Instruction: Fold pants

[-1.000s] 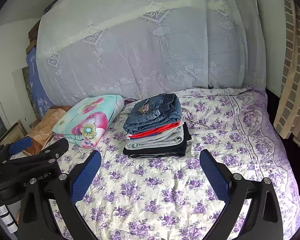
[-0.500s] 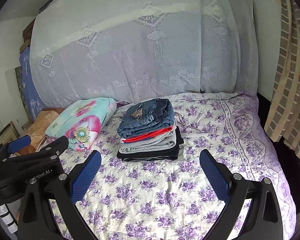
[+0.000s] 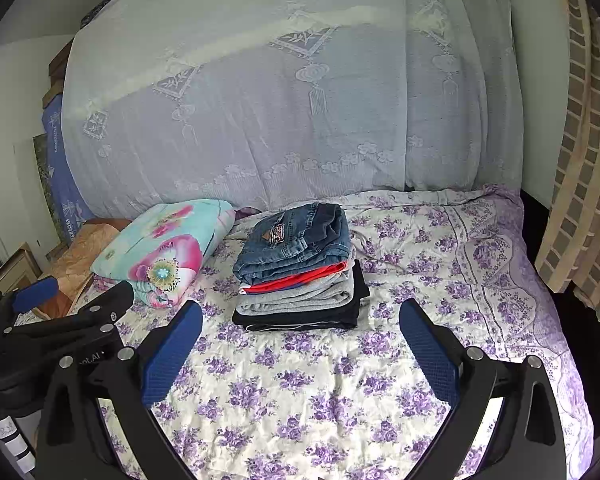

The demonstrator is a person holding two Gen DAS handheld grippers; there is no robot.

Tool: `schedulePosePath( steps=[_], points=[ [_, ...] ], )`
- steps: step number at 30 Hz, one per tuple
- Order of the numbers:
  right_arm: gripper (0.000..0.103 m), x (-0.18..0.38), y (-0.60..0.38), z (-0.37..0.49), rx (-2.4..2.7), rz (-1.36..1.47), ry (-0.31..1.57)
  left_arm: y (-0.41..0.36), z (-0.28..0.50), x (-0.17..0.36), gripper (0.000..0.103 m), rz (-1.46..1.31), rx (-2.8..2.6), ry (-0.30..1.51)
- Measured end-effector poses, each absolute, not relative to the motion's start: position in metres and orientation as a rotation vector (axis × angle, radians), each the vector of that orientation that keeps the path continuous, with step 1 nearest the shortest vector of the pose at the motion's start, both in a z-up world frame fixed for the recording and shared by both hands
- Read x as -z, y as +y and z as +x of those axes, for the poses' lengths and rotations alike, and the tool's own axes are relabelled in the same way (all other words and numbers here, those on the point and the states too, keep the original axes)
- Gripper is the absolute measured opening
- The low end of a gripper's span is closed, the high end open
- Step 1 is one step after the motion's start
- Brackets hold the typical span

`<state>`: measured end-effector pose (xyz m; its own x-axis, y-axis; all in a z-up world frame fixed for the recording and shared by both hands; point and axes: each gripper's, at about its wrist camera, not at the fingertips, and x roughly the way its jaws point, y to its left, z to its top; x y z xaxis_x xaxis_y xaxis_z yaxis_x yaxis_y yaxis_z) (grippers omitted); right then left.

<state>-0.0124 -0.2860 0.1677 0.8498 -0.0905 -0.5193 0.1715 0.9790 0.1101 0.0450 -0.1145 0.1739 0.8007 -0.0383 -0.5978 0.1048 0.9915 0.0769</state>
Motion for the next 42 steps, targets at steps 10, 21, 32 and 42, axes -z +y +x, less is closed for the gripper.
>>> schedulePosePath(
  steps=[10, 21, 32, 42],
  points=[
    [0.099, -0.166, -0.289, -0.009, 0.15, 0.164, 0.538, -0.117, 0.052, -0.17, 0.098, 0.116, 0.094, 0.647],
    [0.099, -0.164, -0.292, -0.01, 0.171, 0.174, 0.536, -0.122, 0.054, -0.167, 0.098, 0.125, 0.115, 0.656],
    [0.099, -0.163, -0.294, -0.009, 0.177, 0.176, 0.539, -0.127, 0.056, -0.166, 0.098, 0.121, 0.125, 0.664],
    [0.099, -0.162, -0.294, -0.008, 0.177, 0.18, 0.542, -0.126, 0.06, -0.164, 0.098, 0.121, 0.126, 0.673]
  ],
)
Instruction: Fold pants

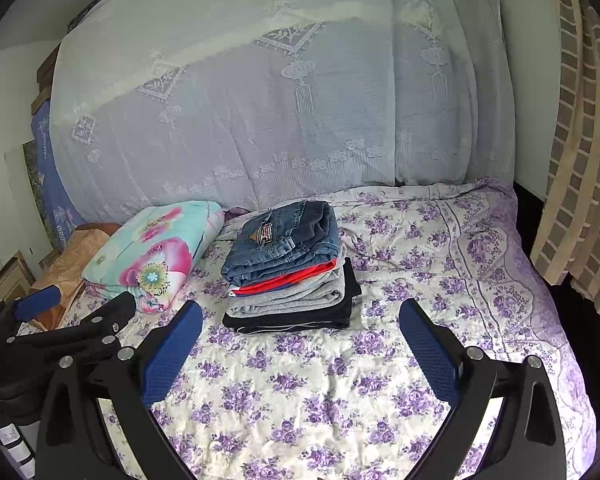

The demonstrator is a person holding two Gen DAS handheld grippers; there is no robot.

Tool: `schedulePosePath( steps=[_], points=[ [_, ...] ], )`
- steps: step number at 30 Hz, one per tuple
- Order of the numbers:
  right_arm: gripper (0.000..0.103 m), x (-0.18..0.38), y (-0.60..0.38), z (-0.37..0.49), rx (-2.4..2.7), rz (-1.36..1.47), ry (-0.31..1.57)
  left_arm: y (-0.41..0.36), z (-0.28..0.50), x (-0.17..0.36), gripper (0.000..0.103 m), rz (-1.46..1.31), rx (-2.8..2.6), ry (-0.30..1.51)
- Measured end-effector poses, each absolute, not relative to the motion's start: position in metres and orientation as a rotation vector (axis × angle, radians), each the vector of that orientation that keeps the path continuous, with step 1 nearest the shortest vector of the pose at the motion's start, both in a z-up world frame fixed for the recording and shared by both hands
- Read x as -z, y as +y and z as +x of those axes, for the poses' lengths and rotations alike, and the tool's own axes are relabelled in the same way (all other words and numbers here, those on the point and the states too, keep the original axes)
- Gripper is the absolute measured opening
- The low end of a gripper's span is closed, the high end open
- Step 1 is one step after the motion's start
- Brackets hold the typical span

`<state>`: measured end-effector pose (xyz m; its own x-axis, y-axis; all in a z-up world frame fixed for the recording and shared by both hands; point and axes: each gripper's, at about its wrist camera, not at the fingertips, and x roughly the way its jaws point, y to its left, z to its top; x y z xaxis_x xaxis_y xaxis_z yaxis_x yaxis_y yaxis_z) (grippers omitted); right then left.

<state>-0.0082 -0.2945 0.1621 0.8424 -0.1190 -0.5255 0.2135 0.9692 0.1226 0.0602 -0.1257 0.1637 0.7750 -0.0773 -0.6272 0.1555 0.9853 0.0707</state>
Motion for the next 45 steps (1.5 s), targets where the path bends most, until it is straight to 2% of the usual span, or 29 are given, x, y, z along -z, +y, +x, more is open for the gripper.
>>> schedulePosePath(
  steps=[24, 45],
  points=[
    [0.099, -0.16, -0.298, -0.004, 0.176, 0.182, 0.548, -0.128, 0.063, -0.16, 0.098, 0.125, 0.126, 0.682],
    [0.099, -0.146, -0.306, 0.019, 0.173, 0.2, 0.601, -0.134, 0.099, -0.138, 0.098, 0.137, 0.139, 0.74]
  ],
)
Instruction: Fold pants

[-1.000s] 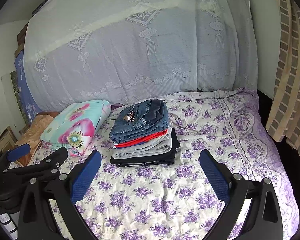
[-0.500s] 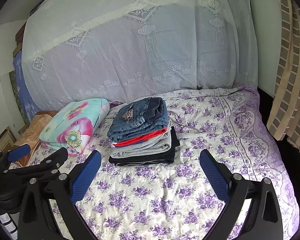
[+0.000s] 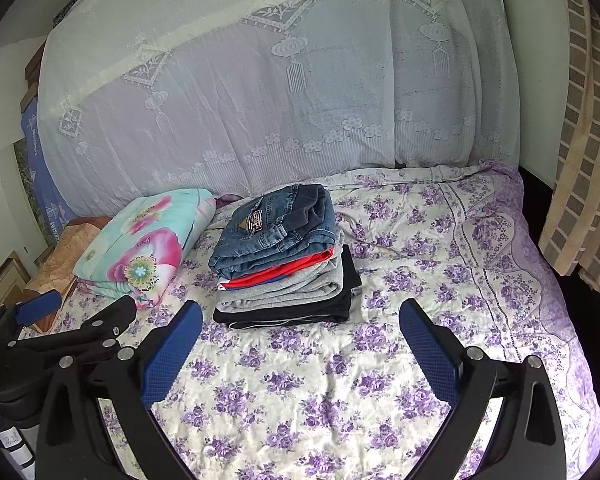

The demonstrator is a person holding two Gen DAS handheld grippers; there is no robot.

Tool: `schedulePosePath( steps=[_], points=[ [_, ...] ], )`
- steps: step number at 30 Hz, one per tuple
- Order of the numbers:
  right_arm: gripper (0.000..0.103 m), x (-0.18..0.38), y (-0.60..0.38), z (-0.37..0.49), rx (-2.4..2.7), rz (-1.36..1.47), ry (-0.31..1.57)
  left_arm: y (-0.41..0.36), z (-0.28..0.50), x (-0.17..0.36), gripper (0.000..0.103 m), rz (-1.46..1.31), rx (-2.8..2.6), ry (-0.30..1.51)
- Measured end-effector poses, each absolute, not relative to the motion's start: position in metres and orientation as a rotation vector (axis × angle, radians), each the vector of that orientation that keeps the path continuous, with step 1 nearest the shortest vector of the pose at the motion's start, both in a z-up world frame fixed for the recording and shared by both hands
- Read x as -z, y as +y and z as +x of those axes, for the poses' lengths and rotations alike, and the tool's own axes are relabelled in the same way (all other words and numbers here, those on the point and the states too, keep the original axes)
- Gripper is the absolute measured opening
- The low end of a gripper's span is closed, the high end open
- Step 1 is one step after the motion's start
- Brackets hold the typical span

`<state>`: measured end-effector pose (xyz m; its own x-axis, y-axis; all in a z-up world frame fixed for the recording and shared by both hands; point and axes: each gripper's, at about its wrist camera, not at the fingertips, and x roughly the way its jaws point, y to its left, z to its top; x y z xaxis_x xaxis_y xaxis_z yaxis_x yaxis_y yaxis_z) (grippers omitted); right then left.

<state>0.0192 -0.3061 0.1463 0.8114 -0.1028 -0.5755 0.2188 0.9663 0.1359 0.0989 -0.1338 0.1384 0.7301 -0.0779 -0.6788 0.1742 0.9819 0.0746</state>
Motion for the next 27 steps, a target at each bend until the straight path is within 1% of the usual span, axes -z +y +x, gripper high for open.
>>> schedulePosePath(
  steps=[10, 13, 16, 18, 21, 24, 27],
  points=[
    [0.099, -0.131, -0.309, 0.036, 0.165, 0.207, 0.639, -0.135, 0.116, -0.119, 0.098, 0.143, 0.138, 0.791],
    [0.099, -0.117, -0.308, 0.044, 0.162, 0.204, 0.661, -0.133, 0.125, -0.099, 0.098, 0.155, 0.14, 0.821],
    [0.099, -0.093, -0.304, 0.052, 0.163, 0.192, 0.683, -0.128, 0.132, -0.067, 0.098, 0.162, 0.156, 0.858],
    [0.099, -0.068, -0.297, 0.054, 0.16, 0.151, 0.682, -0.119, 0.135, -0.038, 0.098, 0.163, 0.167, 0.87],
    [0.099, -0.005, -0.284, 0.052, 0.186, 0.063, 0.675, -0.099, 0.135, 0.018, 0.098, 0.194, 0.124, 0.875],
    [0.099, 0.069, -0.271, 0.051, 0.149, 0.034, 0.789, -0.078, 0.134, 0.08, 0.098, 0.2, 0.101, 0.948],
    [0.099, 0.121, -0.257, 0.05, 0.135, 0.096, 0.873, -0.065, 0.127, 0.139, 0.098, 0.148, 0.125, 1.082]
  ],
)
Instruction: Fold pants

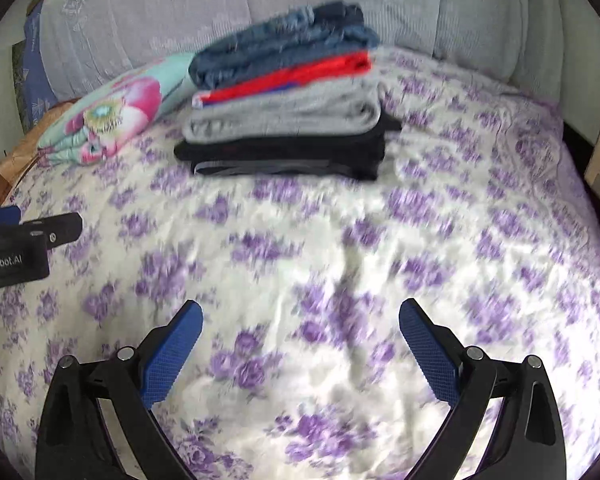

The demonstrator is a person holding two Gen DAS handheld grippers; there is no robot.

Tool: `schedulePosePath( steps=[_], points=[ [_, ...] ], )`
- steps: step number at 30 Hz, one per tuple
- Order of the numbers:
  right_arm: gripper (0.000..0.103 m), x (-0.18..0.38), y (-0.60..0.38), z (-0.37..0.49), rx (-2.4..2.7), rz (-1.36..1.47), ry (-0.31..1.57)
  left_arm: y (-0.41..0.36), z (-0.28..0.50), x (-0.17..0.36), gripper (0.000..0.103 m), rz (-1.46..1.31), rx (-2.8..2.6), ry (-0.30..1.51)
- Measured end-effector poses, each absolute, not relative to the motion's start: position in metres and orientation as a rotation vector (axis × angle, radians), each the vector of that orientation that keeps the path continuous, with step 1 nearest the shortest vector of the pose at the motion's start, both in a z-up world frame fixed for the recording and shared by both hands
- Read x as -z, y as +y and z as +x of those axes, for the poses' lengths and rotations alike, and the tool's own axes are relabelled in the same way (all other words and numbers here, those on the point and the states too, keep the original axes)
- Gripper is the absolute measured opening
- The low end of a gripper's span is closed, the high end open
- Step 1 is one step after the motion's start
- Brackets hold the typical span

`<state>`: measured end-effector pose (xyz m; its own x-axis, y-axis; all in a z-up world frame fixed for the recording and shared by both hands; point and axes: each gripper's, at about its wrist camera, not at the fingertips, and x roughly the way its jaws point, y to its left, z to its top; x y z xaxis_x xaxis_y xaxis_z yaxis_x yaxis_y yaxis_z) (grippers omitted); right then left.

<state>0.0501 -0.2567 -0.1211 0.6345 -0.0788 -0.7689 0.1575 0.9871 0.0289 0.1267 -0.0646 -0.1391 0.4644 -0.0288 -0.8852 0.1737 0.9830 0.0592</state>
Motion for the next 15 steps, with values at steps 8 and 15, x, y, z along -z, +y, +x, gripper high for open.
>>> schedulePosePath(
  steps=[8, 15],
  points=[
    [0.1, 0.165, -0.238, 0.056, 0.174, 0.104, 0.948, -0.046, 0.096, 0.178, 0.099, 0.077, 0.09, 0.98],
    [0.1, 0.165, -0.243, 0.055, 0.164, 0.127, 0.946, -0.048, 0.097, 0.178, 0.099, 0.061, 0.083, 0.969]
  ],
)
